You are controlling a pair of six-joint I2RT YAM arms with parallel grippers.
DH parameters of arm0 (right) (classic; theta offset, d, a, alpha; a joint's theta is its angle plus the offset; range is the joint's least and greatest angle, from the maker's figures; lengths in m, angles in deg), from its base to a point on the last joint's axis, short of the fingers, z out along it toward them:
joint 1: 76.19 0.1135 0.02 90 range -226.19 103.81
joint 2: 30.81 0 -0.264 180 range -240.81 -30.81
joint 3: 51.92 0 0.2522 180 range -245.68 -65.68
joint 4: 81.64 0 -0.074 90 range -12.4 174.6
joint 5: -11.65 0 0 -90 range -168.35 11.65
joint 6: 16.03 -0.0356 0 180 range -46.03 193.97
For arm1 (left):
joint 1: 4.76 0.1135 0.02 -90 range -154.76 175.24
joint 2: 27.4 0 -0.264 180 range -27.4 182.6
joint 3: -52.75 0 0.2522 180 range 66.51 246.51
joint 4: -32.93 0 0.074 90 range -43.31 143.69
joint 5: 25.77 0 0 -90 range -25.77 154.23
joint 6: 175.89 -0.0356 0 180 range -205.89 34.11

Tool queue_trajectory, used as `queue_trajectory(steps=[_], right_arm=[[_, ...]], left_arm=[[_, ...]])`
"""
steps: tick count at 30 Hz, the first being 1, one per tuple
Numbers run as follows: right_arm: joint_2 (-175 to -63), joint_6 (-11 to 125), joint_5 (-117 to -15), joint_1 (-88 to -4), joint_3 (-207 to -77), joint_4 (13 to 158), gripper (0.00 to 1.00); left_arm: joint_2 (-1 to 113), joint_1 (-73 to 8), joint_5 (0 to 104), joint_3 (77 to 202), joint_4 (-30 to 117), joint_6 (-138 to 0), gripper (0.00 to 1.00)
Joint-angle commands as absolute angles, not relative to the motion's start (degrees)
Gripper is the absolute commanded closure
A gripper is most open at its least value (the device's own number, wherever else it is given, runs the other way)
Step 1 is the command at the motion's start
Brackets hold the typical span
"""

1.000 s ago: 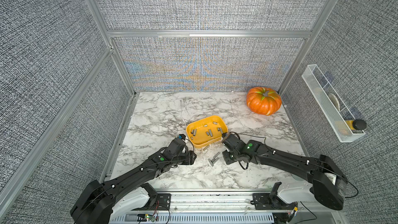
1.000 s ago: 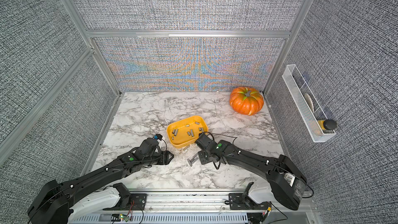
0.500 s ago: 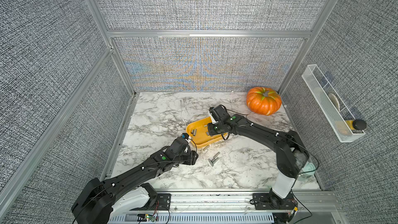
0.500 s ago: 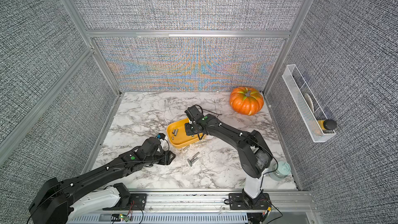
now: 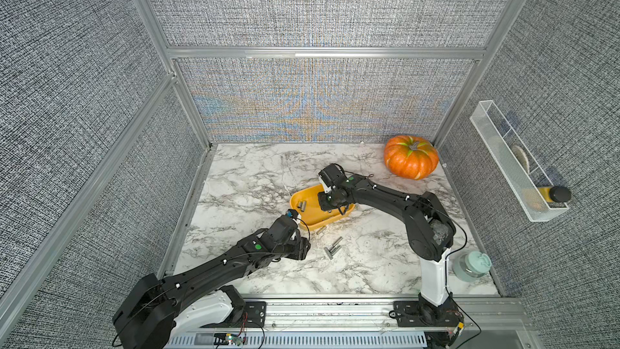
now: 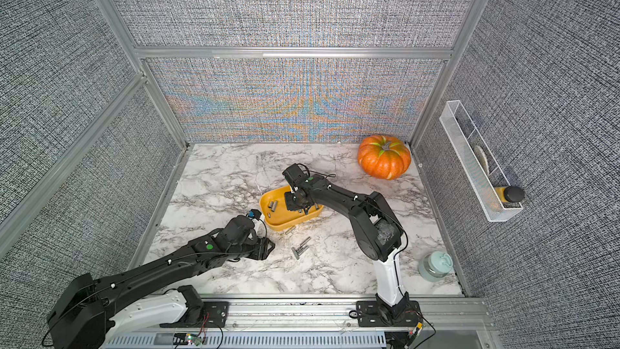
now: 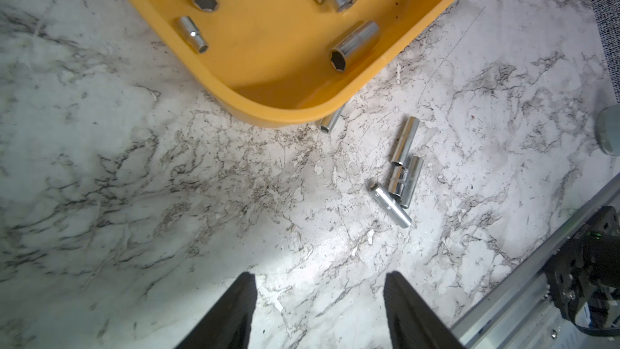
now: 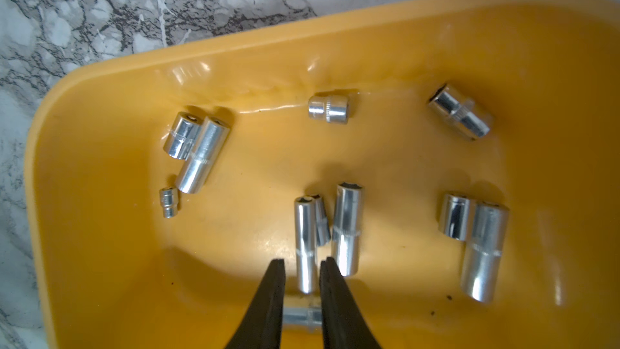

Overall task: Put the socket on the desktop into the storage box
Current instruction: Place the socket head in the storage box.

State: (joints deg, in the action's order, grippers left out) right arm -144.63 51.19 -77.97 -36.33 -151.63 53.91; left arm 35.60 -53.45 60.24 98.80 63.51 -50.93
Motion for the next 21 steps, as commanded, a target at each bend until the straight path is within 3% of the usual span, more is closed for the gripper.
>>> queue_trajectory(steps=[1, 14, 21], right_arm=[[-142.48, 51.54, -78.26, -36.62, -150.57, 54.1, 0.71], [-117.94, 44.99, -83.83, -38.48, -131.95, 59.19, 0.7], [-105.91, 41.36, -85.6, -38.77, -121.02, 58.27, 0.7]], left_arm=[[36.86, -53.88, 60.54, 100.2, 62.38, -51.58, 0.34], [47.16, -61.16, 61.45, 105.92, 61.38, -52.03, 0.5], [54.43, -64.96, 60.96, 108.76, 59.63, -51.52, 0.53]])
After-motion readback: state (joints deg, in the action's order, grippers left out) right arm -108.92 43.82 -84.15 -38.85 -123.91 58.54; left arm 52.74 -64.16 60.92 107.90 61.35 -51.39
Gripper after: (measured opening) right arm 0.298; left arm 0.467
